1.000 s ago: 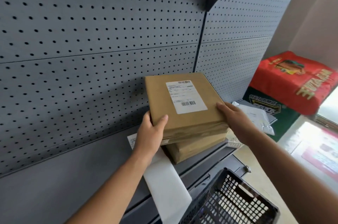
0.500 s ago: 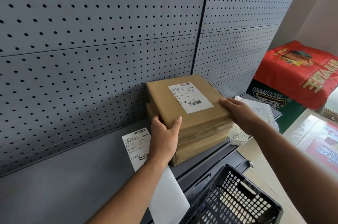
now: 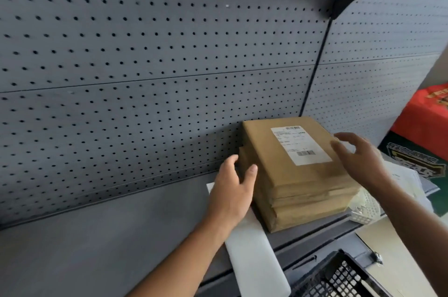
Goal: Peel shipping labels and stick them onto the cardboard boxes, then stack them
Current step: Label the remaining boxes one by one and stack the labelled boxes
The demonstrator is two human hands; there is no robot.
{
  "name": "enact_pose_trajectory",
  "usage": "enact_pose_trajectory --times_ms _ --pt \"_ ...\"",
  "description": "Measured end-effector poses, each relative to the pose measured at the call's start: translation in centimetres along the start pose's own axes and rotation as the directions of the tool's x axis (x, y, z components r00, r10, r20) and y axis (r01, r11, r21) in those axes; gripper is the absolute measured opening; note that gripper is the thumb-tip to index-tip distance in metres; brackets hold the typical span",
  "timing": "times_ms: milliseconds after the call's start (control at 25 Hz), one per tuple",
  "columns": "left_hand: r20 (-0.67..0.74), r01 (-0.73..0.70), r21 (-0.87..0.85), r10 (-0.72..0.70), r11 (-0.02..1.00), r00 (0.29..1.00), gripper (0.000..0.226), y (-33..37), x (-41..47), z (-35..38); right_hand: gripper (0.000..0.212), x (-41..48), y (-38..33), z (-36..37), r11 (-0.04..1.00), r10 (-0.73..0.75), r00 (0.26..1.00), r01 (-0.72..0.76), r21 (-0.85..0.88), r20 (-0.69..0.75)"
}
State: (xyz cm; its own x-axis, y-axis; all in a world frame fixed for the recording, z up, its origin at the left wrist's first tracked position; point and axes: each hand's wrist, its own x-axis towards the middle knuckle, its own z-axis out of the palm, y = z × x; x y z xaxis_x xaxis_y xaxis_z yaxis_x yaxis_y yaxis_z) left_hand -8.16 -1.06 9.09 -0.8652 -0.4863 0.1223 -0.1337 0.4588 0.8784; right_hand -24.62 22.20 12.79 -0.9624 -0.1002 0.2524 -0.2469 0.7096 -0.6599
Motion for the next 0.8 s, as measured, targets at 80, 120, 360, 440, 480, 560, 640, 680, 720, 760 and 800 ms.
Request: enact_pose_trajectory --times_ms 80,120,360,440,480,560,640,680,720,760,800 --pt "-0.100 -0.082 0.155 0.098 0.985 0.990 0.060 -0.4 -0.6 -4.3 0.039 -0.8 -3.1 1.2 0.989 -0.130 0.991 0.131 -0.071 0.026" --pt "-0.143 -0.100 0.247 0.138 0.964 0.980 0.059 -0.7 -1.1 -6.6 0.040 -1.5 -4.8 2.1 0.974 -0.202 0.978 0.206 -0.093 0.051" --pt "-0.380 0.076 0.506 0.143 0.859 0.914 0.056 -4.1 -6.1 -20.0 0.040 -7.4 -17.4 9.8 0.842 -0.525 0.830 0.539 -0.023 0.189" --pt "-0.440 0.139 0.523 0.128 0.841 0.889 0.055 -5.2 -8.3 -23.5 0.039 -10.0 -21.4 12.3 0.772 -0.622 0.749 0.635 0.019 0.230" --pt "-0.472 0.176 0.527 0.113 0.832 0.875 0.055 -5.7 -9.5 -25.1 0.039 -11.3 -23.3 13.5 0.733 -0.666 0.705 0.679 0.039 0.245" --pt "-0.541 0.256 0.513 0.077 0.819 0.838 0.054 -7.2 -12.0 -28.8 0.040 -14.4 -27.2 15.8 0.669 -0.728 0.623 0.736 0.102 0.286" --pt "-0.607 0.320 0.459 0.030 0.829 0.794 0.054 -8.7 -14.5 -32.7 0.041 -17.3 -30.8 17.8 0.613 -0.773 0.544 0.771 0.169 0.326" --pt "-0.641 0.355 0.443 0.014 0.823 0.768 0.055 -9.5 -15.9 -34.7 0.041 -18.8 -32.4 18.8 0.580 -0.798 0.501 0.789 0.203 0.335" --pt "-0.676 0.399 0.431 -0.004 0.809 0.737 0.055 -10.3 -17.3 -36.7 0.041 -20.4 -34.0 19.7 0.556 -0.815 0.466 0.797 0.237 0.344" --pt "-0.716 0.455 0.410 -0.031 0.790 0.698 0.056 -11.0 -19.0 -38.9 0.041 -22.0 -35.7 20.7 0.542 -0.825 0.440 0.793 0.277 0.355" --pt "-0.751 0.518 0.379 -0.073 0.767 0.656 0.055 -11.8 -20.7 -41.0 0.041 -23.6 -37.1 21.6 0.539 -0.828 0.420 0.780 0.319 0.372"
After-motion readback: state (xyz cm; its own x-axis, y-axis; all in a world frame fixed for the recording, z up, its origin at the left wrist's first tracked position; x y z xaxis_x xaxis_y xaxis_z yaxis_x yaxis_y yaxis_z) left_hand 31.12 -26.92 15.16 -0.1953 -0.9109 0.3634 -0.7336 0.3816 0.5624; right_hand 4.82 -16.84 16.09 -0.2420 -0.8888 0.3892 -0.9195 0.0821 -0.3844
